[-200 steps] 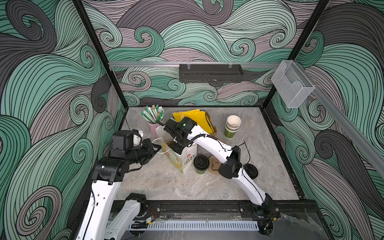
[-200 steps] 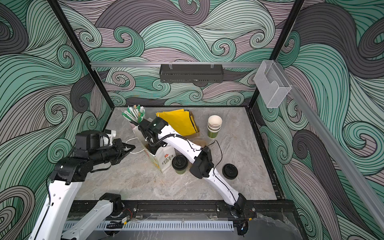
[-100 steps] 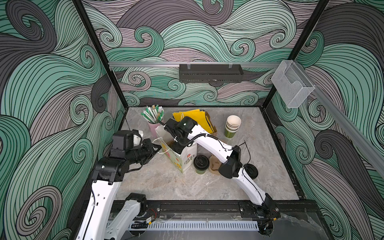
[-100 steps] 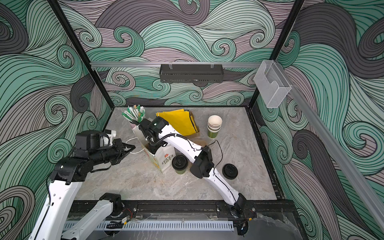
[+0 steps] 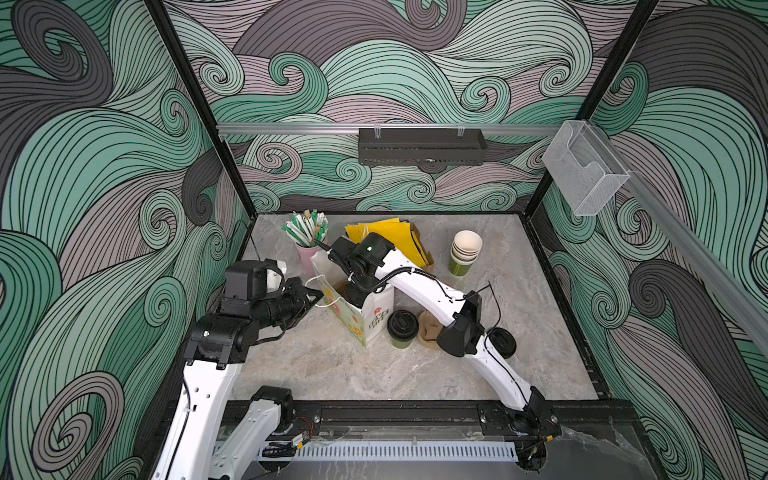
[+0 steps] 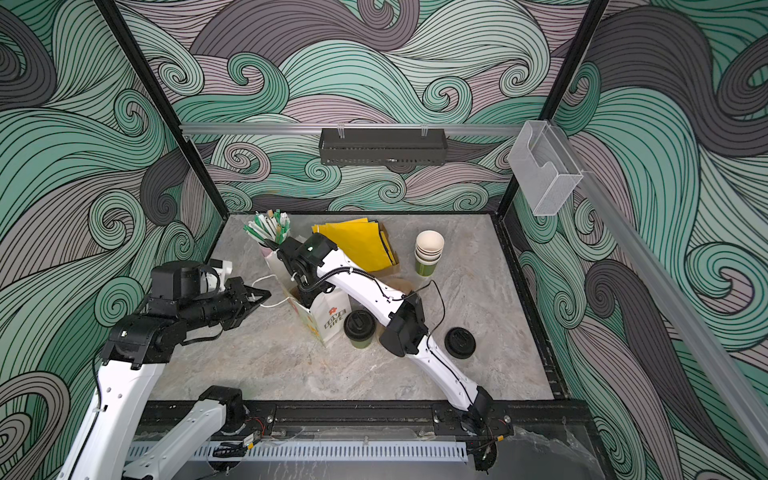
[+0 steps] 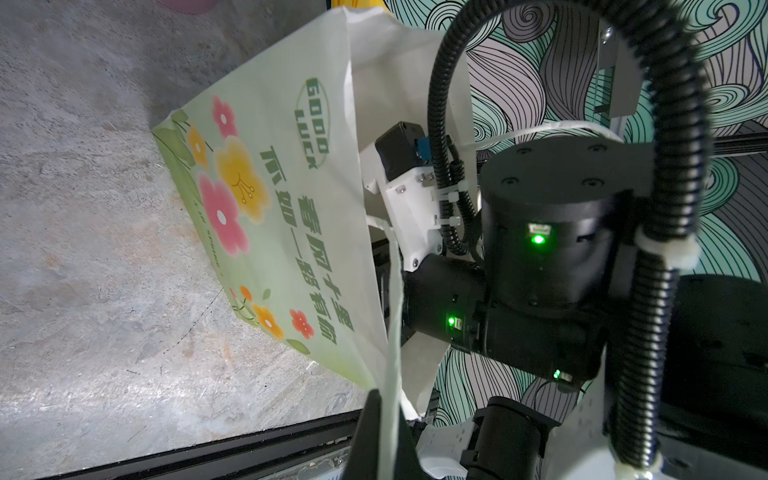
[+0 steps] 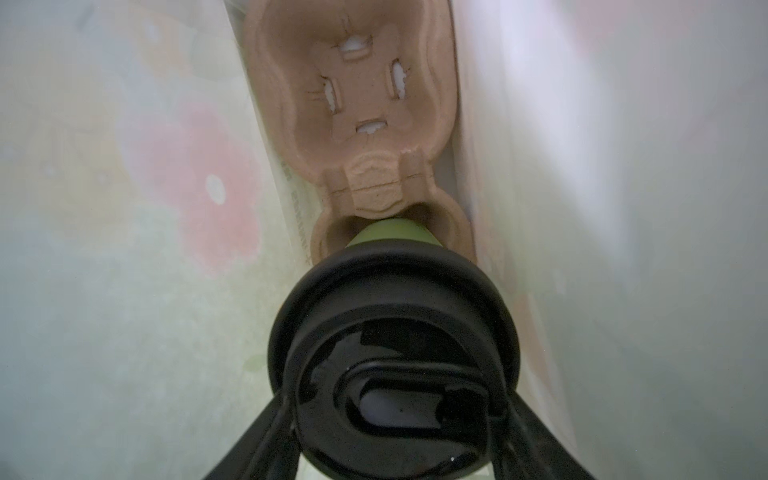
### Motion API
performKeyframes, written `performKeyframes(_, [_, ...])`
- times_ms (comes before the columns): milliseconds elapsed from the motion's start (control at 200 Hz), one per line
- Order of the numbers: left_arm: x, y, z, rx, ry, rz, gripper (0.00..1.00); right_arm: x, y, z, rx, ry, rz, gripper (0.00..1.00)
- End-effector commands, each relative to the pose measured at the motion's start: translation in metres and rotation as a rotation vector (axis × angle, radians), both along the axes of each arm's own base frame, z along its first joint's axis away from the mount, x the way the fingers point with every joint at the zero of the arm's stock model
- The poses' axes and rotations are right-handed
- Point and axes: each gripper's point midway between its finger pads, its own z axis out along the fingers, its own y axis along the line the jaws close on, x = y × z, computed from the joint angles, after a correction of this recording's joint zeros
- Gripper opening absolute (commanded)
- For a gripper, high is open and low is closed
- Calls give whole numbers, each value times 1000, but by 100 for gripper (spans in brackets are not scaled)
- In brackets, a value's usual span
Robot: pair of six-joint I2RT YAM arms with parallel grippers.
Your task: Pack the takeout coffee
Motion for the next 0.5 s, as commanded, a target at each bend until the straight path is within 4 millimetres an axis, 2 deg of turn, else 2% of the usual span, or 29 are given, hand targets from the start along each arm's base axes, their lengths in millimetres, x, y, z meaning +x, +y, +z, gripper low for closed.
performKeyframes(0, [-1, 0, 0, 12, -4, -5, 0, -13, -24, -25, -142, 91, -3, 54])
performKeyframes(495, [-1, 0, 0, 14, -4, -9, 0, -20, -18, -51, -162, 164, 21, 54])
